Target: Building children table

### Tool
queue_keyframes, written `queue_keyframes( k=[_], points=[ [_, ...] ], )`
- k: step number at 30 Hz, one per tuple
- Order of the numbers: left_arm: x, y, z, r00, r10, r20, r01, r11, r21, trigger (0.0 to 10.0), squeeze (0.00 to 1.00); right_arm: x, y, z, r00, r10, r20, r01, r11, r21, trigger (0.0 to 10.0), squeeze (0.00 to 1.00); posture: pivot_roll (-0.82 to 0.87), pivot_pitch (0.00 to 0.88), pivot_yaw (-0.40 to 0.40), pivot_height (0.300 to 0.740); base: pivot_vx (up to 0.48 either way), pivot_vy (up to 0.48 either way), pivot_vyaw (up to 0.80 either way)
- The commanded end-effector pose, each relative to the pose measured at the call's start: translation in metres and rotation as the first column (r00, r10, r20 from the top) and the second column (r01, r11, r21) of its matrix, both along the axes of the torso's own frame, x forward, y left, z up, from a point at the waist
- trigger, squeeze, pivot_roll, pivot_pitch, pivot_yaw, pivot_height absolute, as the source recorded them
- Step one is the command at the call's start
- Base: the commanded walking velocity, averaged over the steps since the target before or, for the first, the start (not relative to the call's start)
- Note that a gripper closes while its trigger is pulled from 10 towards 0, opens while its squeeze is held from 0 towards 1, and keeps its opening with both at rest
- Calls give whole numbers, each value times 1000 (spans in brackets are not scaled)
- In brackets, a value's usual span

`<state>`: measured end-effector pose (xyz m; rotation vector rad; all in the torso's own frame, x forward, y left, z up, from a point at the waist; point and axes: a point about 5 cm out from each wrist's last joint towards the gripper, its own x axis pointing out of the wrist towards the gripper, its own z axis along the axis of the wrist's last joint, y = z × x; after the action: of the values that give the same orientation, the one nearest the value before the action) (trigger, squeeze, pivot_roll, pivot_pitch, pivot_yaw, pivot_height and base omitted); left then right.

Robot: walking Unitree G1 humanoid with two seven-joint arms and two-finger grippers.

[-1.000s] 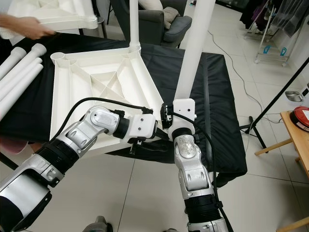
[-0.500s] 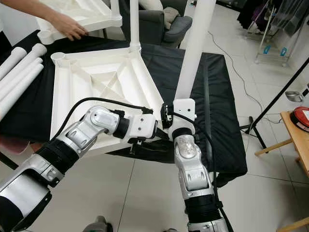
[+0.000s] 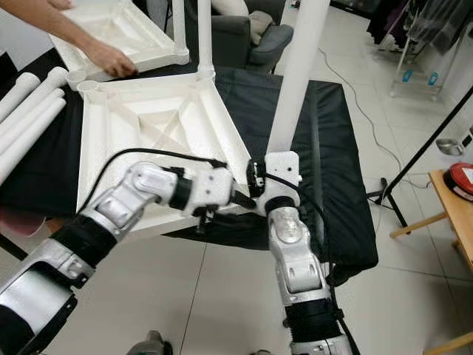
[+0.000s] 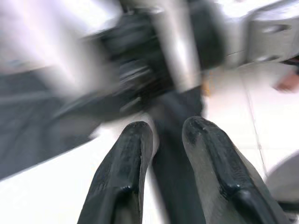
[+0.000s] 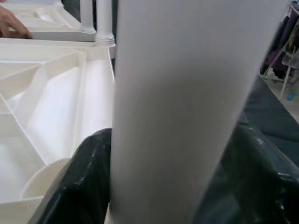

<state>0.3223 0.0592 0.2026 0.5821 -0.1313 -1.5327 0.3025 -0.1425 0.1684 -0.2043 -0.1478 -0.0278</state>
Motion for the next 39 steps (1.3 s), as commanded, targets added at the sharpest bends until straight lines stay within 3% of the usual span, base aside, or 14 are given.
queue_keyframes(
  k=[1, 24, 25, 39],
  points=[
    [9, 2, 4, 980, 195, 34, -190, 976, -107, 10000, 0, 0, -6, -6, 999, -24, -23, 24, 1000, -3, 10000, 0, 148, 0, 0, 740, 0, 0, 0],
    [11, 8, 7, 971, 236, 23, -232, 964, -129, 10000, 0, 0, -5, -6, 1000, -22, -16, 22, 1000, 1, 10000, 0, 146, 0, 0, 740, 0, 0, 0],
    [11, 9, 7, 970, 243, 23, -238, 962, -135, 10000, 0, 0, -5, -6, 1000, -22, -16, 22, 1000, 2, 10000, 0, 146, 167, -47, 740, 0, 0, 0],
    [14, 21, 13, 947, 322, 19, -313, 932, -184, 10000, 0, 0, -5, -3, 1000, -28, -2, 28, 1000, 8, 10000, 0, 159, 170, -31, 740, 0, 0, 0]
  ],
)
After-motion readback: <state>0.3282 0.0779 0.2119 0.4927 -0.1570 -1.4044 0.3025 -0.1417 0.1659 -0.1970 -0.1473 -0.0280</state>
